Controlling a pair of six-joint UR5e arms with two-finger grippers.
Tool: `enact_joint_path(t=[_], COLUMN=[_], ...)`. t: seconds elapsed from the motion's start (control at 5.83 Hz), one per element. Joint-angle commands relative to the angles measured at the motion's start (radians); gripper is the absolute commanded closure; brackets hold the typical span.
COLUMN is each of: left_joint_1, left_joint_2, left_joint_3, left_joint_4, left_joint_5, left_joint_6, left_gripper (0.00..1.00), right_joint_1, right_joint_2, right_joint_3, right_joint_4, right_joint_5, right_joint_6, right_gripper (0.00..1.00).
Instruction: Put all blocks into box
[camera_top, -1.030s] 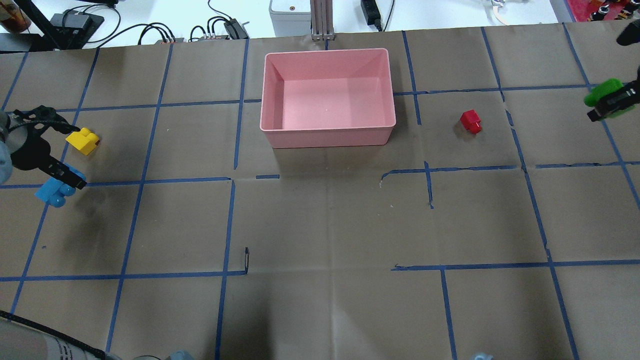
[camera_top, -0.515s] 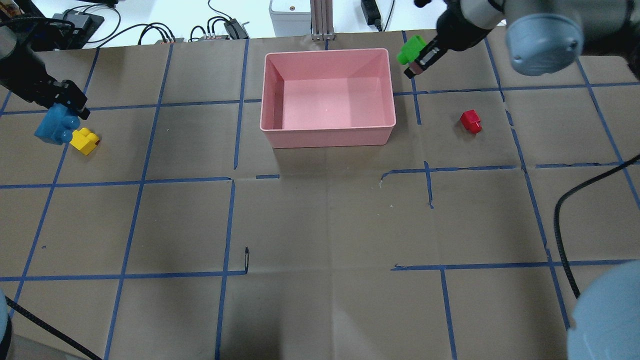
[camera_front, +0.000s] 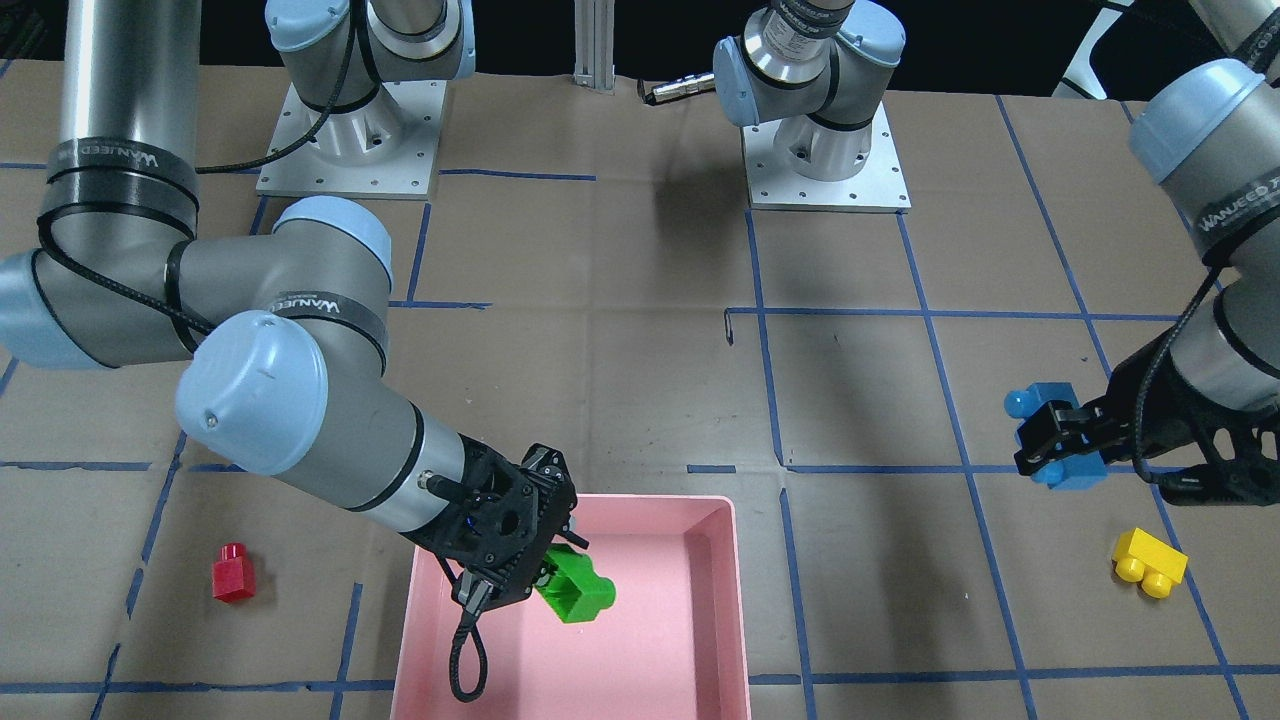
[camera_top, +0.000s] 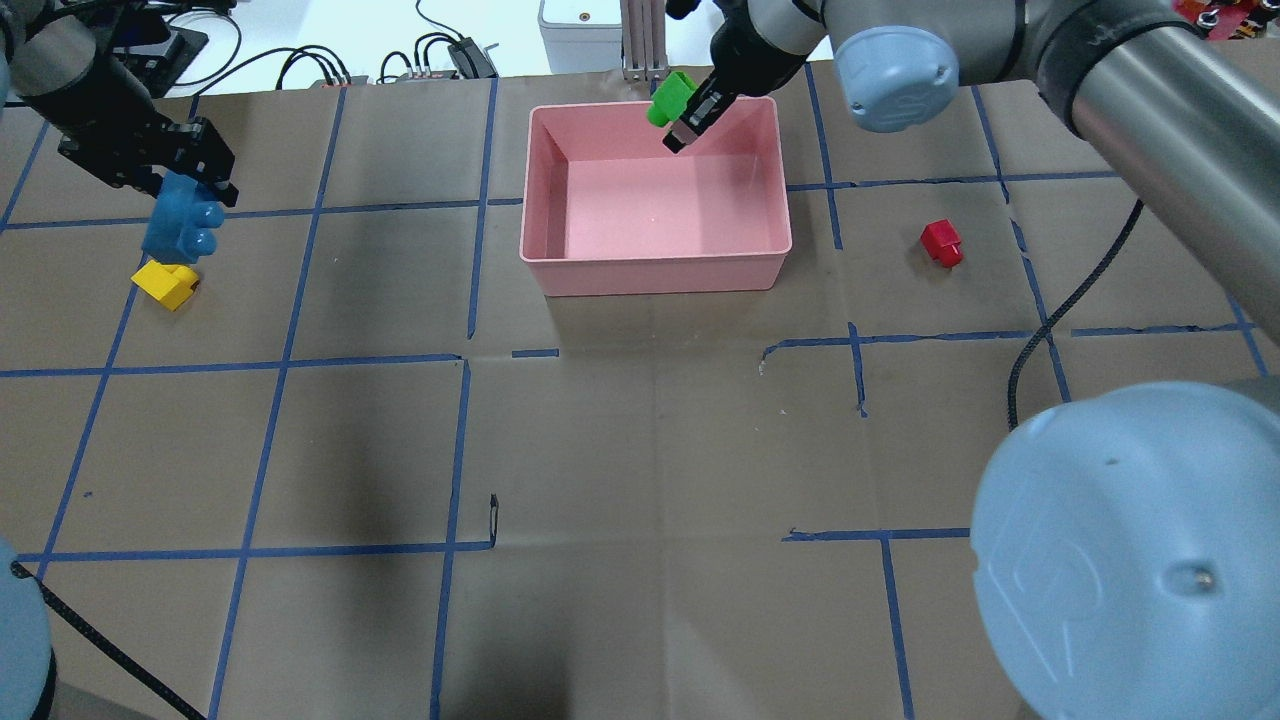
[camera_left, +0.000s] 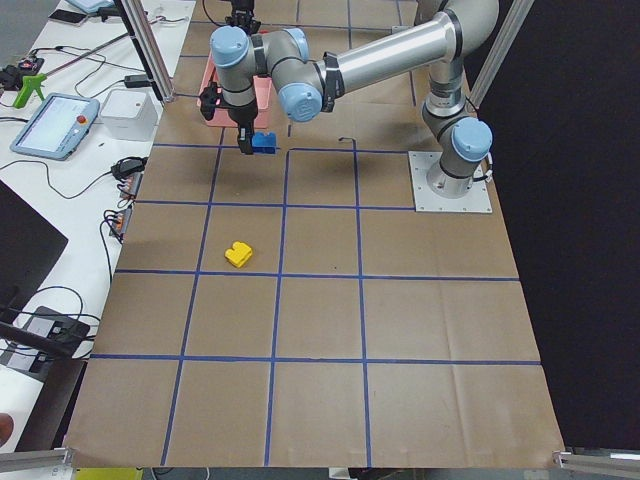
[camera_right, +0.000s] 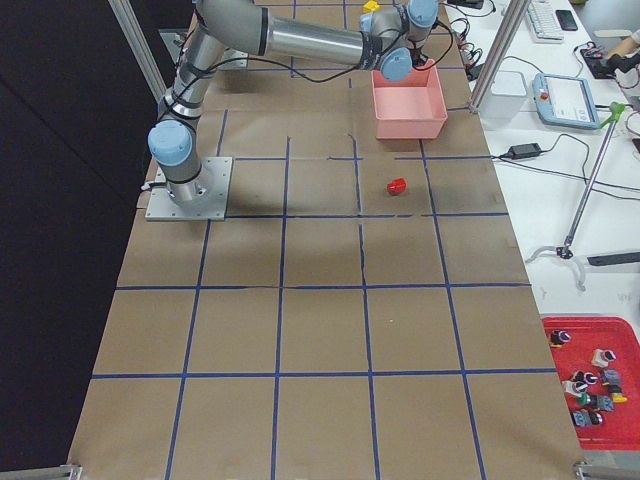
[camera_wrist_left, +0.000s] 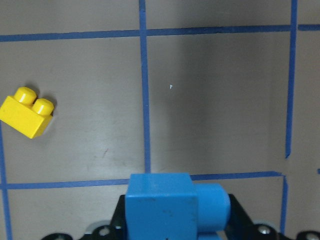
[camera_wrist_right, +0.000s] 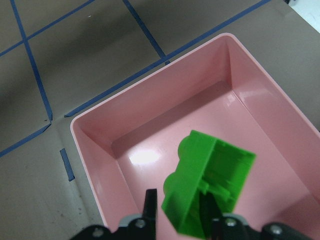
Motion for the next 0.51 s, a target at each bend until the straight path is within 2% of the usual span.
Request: enact_joint_path(t=[0.0,0.34], left_joint_1=[-0.108,-0.254], left_joint_2=[-0.135,-0.297], left_joint_3=[0.176,0.403], left_joint_4=[-0.002,-0.027], left_joint_5=[-0.009,-0.018], left_joint_6=[-0.169,-0.422], left_gripper=[0.88,0.88], right_joint_1=[0.007,-0.006], right_joint_2=[0.01,-0.019], right_joint_3=[-0.006,0.003], right_joint_4=[0.008,0.015], right_joint_5=[-0.003,-0.039], right_joint_6=[-0.01,-0.006], right_gripper=[0.0,0.0])
